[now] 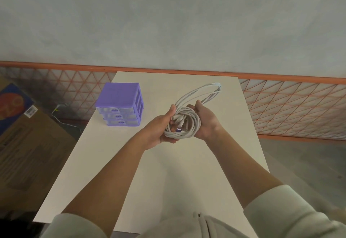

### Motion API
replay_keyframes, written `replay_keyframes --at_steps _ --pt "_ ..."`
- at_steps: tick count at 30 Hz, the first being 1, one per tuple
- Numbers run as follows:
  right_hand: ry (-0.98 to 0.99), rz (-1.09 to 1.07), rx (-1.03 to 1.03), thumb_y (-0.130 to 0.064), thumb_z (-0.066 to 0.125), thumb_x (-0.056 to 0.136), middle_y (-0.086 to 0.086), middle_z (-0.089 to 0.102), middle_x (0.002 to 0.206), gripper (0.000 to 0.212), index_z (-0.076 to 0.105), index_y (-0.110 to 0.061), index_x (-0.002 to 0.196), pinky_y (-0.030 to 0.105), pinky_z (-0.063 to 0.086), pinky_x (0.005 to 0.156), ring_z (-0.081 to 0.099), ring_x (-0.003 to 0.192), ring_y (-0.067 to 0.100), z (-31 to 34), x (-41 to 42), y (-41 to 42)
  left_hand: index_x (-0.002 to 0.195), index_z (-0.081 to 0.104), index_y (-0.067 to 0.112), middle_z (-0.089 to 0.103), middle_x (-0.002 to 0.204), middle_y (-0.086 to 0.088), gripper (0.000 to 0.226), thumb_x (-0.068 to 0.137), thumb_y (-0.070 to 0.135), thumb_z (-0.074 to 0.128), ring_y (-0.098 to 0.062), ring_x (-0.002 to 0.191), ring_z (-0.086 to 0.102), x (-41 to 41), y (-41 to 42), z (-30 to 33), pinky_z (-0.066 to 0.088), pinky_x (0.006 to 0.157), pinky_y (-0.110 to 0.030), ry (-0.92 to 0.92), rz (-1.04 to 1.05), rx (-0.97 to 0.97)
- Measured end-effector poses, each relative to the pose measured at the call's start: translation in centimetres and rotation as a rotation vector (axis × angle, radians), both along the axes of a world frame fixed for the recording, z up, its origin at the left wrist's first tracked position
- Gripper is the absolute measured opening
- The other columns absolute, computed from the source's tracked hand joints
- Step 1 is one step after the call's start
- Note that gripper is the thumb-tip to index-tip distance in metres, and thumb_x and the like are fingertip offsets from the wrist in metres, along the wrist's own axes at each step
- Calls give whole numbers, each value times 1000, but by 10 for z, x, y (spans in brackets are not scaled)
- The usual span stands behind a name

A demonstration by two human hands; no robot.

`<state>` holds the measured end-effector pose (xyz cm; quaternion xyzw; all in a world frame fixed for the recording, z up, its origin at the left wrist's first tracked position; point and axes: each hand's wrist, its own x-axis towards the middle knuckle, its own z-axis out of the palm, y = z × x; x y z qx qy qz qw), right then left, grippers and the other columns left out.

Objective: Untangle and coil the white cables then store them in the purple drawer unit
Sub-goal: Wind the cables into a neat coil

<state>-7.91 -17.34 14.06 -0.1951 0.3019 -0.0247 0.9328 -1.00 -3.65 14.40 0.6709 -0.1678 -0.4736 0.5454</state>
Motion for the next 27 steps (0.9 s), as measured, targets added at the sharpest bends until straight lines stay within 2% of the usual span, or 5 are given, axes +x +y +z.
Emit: replay_keyframes --at_steps 8,13,17,22,27 --pt "58 98 -178 -48 29 104 7 50 64 47 45 -13 76 25 51 45 52 44 18 3 0 -7 105 71 14 69 87 -9 66 91 66 33 -14 65 65 0 0 2 53 54 -24 20 10 -12" --pt "42 209 -286 -31 29 107 12 66 76 41 58 -2 109 27 57 58 60 62 19 2 -7 -15 111 70 10 71 91 -9 67 90 65 38 -16 73 66 5 -1 1 53 54 -24 7 49 -61" --pt "111 401 -440 -20 41 99 2 63 76 32 66 -16 80 31 44 68 58 72 16 0 -15 -16 96 67 7 65 82 -10 61 93 62 40 -12 64 68 11 -1 -1 53 51 -24 27 181 -108" --pt "58 405 -396 -19 42 98 2 65 73 36 69 -15 75 28 40 65 58 59 14 0 -14 -13 89 68 18 60 90 -14 47 94 57 43 -17 70 67 10 1 -2 55 54 -26 14 180 -120" --pt "19 412 -375 -59 40 95 2 59 82 54 62 -17 70 32 41 65 56 70 18 2 -12 -10 73 50 18 57 75 -5 47 89 62 48 -21 77 63 13 0 -4 55 64 -29 -123 196 -106"
